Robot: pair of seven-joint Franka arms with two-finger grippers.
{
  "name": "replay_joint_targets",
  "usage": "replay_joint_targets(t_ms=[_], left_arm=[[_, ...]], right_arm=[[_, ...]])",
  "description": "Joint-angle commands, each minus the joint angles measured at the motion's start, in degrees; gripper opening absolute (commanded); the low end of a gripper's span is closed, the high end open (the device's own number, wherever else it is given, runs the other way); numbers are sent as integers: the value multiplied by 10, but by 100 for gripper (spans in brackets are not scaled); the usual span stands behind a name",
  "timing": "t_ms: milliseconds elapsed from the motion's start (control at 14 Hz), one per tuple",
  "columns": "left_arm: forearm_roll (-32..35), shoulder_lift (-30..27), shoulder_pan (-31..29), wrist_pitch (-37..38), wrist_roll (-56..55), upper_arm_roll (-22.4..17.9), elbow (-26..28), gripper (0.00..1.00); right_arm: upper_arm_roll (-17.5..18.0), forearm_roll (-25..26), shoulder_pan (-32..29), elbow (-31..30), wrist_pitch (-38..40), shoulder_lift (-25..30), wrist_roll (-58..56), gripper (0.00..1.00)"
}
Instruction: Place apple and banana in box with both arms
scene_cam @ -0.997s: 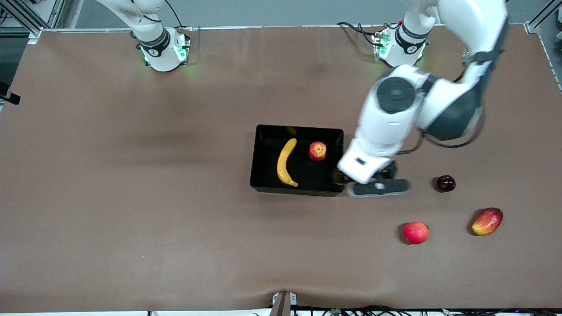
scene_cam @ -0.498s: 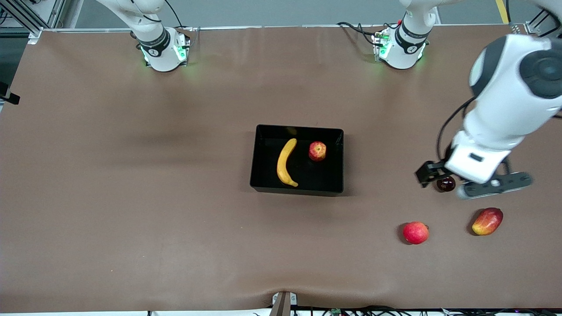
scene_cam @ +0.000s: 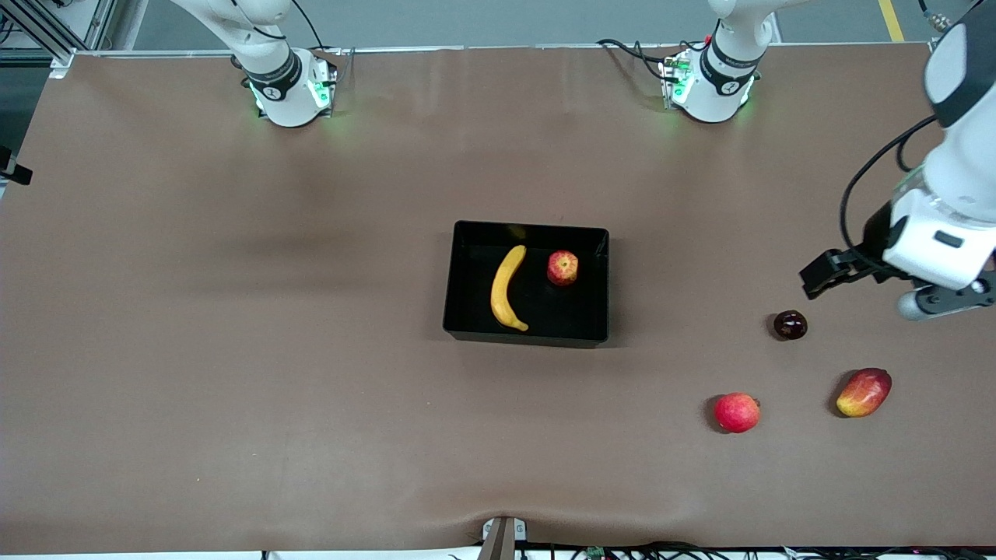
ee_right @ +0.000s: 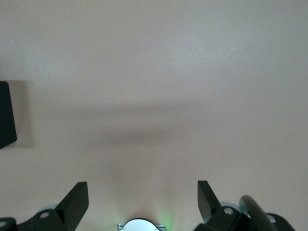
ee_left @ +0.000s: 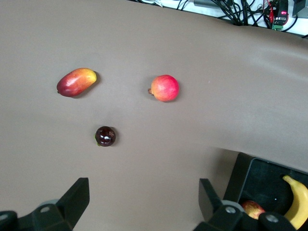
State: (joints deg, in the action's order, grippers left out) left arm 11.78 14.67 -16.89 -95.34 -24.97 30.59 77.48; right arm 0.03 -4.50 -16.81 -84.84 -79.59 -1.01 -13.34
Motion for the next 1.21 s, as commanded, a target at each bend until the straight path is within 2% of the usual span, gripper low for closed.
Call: replay_joint_targets(t_ms=[0, 1139], left_arm=[[-12, -25, -8, 16, 17, 2, 17, 100], [-13, -32, -3, 27, 15, 3, 17, 100]], right_arm=[[8, -12, -16, 6, 6, -3, -10, 100], [8, -13, -19, 6, 6, -4, -11, 100]])
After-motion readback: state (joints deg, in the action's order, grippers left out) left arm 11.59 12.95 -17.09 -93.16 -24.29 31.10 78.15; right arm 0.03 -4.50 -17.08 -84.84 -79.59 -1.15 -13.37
